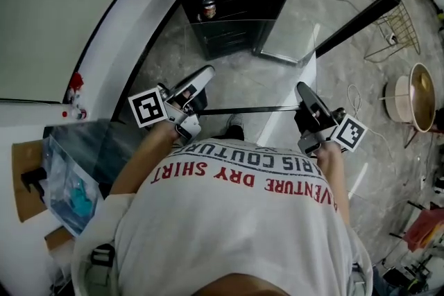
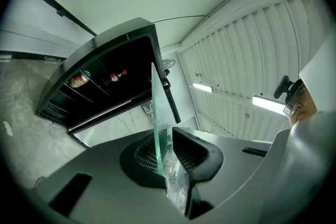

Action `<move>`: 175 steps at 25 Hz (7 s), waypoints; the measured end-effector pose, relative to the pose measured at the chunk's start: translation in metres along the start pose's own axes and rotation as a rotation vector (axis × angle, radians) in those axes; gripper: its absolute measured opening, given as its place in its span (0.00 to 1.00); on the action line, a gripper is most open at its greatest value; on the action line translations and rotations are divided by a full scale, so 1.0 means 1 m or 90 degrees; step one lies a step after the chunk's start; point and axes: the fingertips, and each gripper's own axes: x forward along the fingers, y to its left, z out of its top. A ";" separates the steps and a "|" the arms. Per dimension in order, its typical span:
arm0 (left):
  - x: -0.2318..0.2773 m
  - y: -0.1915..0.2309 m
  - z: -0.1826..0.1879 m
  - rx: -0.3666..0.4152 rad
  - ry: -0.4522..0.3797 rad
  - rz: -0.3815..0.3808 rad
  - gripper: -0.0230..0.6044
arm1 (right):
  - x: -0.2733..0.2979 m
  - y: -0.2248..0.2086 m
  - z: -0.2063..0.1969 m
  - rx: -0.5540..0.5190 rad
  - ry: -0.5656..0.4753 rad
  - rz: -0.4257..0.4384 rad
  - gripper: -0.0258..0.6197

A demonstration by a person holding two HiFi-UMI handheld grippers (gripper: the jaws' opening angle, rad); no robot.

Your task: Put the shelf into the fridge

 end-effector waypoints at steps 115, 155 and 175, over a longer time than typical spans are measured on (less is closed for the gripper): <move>0.131 0.199 0.227 -0.109 -0.195 0.169 0.13 | 0.294 -0.121 0.064 0.110 0.223 0.088 0.18; 0.067 0.131 0.178 0.144 -0.081 0.214 0.35 | 0.318 -0.137 0.080 0.133 0.185 0.032 0.12; 0.088 0.105 0.161 0.165 -0.030 0.209 0.17 | 0.347 -0.143 0.093 0.071 0.158 -0.011 0.12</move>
